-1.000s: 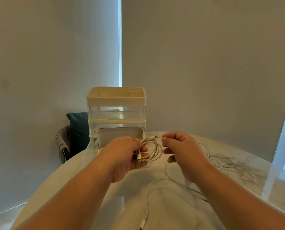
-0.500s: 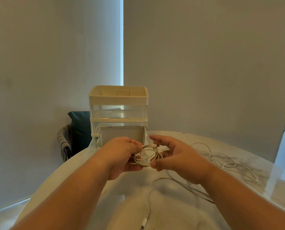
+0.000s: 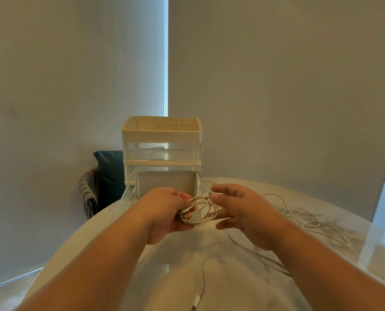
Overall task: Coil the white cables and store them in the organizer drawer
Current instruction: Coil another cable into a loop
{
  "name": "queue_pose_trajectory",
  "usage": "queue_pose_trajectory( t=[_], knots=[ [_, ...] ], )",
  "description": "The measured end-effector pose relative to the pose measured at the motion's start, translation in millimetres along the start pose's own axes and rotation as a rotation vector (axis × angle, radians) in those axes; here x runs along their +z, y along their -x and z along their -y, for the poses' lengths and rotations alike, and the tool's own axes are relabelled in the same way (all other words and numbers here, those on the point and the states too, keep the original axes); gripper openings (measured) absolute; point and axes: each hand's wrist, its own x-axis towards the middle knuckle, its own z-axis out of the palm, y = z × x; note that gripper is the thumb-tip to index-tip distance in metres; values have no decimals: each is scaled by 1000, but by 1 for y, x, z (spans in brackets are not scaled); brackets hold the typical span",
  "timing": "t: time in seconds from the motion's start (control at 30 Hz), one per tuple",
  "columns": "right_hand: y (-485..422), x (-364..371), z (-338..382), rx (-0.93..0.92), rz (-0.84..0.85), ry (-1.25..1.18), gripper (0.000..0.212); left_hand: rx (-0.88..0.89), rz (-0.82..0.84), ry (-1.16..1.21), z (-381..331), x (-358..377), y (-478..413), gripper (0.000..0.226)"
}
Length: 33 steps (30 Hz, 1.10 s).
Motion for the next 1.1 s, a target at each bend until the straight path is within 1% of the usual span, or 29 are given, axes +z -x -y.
queue_pose_trajectory(
  t=[0.03, 0.07, 0.13, 0.23, 0.3, 0.37, 0.43, 0.53, 0.67, 0.77, 0.83, 0.93, 1.0, 1.1],
  knots=[
    [-1, -1, 1, 36, -56, -22, 29, 6, -22, -6, 0, 1, 0, 13],
    [-2, -3, 0, 65, -91, -17, 21, 11, -42, -16, 0, 3, 0, 12],
    [-3, -3, -1, 92, -104, 37, 16, 18, -65, -41, 0, 6, 0, 11],
    [-4, -1, -5, 75, -138, 147, 18, 14, -76, -33, 1, 9, 1, 12],
    [-5, 1, -5, 76, -171, 216, 24, 12, -103, -10, 1, 9, 0, 12],
    [-6, 1, -5, 102, -193, 208, 29, 15, -126, 4, 0, 9, 0, 12],
    [-5, 1, -4, 129, -214, 177, 25, 20, -125, 3, 0, 10, 0, 14],
    [-4, 2, -3, 142, -246, 181, 10, 39, -114, -18, 1, 11, 2, 21],
    [-3, 3, -2, 137, -276, 187, 11, 72, -115, -41, 2, 14, 3, 25],
    [-3, 5, -2, 102, -267, 193, 17, 102, -149, -55, 4, 16, 2, 26],
    [-2, 5, 0, 78, -229, 226, 23, 101, -176, -56, 6, 16, 1, 27],
    [0, 6, 2, 73, -180, 241, 21, 102, -216, -59, 7, 13, -1, 31],
    [0, 7, 0, 92, -215, 227, 17, 121, -245, -48, 7, 11, -2, 31],
    [-4, 4, -3, 133, -347, 132, 21, 156, -235, 9, 4, 11, 0, 28]
  ],
)
